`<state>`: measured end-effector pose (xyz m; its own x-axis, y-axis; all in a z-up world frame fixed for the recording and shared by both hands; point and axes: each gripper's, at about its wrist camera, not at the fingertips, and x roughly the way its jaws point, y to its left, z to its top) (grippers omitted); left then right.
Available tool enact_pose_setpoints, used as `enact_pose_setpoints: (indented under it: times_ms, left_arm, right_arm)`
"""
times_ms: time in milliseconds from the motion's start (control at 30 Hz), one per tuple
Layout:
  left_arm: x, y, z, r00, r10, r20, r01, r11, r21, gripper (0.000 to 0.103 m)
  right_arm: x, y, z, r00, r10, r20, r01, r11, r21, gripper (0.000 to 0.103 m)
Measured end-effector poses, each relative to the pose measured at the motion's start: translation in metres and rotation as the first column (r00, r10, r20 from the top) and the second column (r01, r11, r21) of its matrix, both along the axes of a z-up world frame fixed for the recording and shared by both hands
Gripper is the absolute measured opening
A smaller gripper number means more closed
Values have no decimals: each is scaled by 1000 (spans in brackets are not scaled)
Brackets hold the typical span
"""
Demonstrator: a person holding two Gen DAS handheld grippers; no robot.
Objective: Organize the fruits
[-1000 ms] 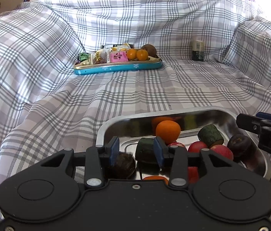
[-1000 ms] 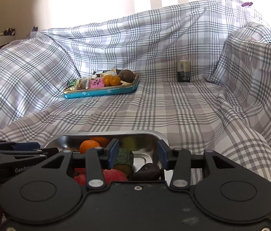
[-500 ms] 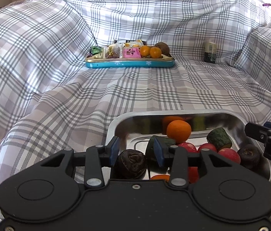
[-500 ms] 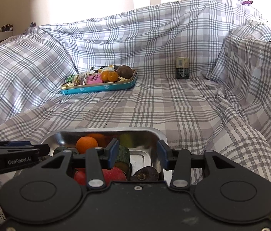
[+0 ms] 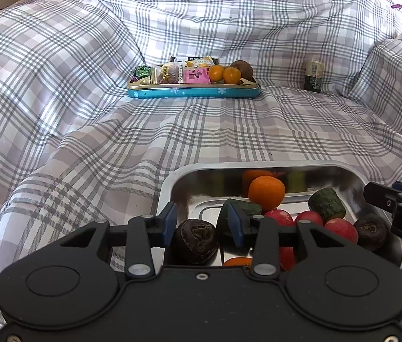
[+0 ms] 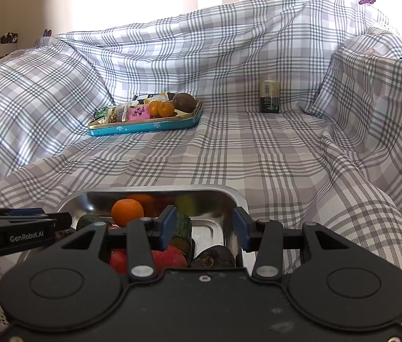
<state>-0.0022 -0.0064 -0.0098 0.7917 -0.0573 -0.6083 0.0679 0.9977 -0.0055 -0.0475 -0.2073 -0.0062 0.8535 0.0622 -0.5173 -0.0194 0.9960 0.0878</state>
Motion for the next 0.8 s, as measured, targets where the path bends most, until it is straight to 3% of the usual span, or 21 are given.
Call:
enact_pose_setpoints:
  times_ms: [800]
  left_arm:
    - [0,1,0,1000,3,1,-3,1000,1,49]
  right_arm:
    - [0,0,0,1000,-1,0,1,1000,0,46]
